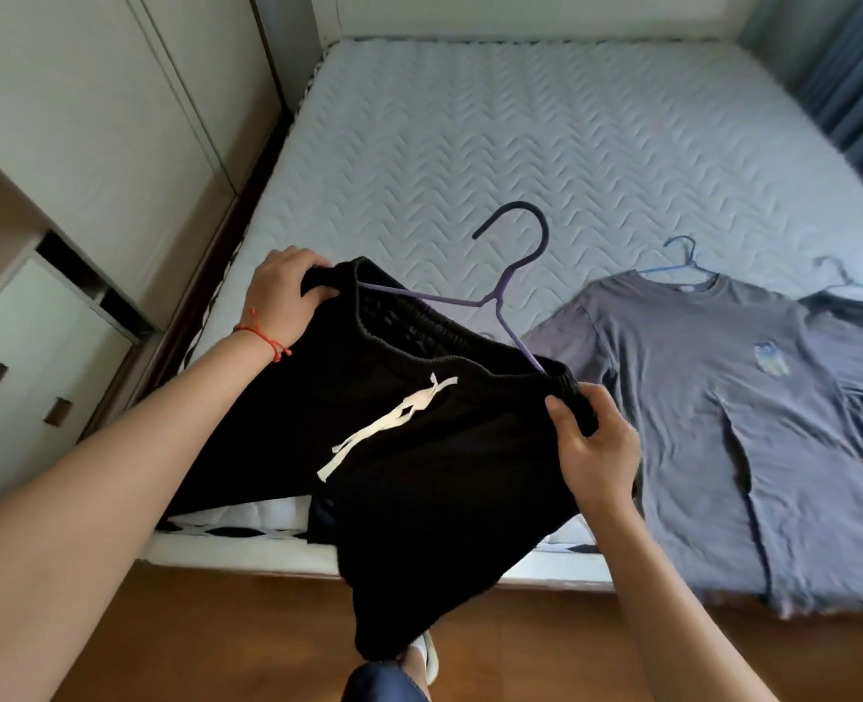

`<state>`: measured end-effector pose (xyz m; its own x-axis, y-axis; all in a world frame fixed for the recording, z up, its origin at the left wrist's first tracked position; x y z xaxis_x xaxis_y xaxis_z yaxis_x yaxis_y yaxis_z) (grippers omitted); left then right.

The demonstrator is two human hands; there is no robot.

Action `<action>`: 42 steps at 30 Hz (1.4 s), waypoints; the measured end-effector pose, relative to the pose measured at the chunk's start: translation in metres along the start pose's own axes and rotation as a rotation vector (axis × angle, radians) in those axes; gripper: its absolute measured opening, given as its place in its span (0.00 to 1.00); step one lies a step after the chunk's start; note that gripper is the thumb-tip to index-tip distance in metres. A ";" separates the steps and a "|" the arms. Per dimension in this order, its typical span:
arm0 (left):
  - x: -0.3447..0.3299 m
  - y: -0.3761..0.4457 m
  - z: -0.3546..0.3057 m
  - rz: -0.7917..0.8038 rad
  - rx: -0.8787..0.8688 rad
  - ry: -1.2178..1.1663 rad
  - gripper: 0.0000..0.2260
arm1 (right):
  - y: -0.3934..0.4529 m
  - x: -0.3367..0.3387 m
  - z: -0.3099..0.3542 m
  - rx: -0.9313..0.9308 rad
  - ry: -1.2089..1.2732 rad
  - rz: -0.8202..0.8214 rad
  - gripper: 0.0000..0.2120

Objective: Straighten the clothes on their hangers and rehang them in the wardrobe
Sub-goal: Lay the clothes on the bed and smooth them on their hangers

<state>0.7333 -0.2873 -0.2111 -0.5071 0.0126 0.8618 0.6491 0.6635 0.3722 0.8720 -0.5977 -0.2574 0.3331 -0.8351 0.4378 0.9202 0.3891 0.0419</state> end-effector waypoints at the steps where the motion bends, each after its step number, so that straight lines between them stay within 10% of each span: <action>1: 0.017 -0.004 -0.013 -0.027 -0.009 -0.015 0.10 | -0.003 0.015 0.008 0.018 0.012 -0.012 0.11; 42: 0.366 -0.024 -0.311 -0.514 -0.350 -0.521 0.11 | -0.081 0.387 0.289 0.548 0.072 -0.728 0.13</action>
<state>0.7085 -0.5317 0.2020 -0.9333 0.1734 0.3146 0.3588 0.4094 0.8388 0.8675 -0.8399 0.1686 -0.2620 -0.9618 0.0797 0.6878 -0.1282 0.7145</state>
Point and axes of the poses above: each hand's wrist, its own y-axis towards the middle knuckle, its own x-axis out of the back of the hand, z = x × y, the point moved 3 cm from there along y, towards the middle knuckle, and after that the axes turned 7 degrees about y, right-handed, at the moved point
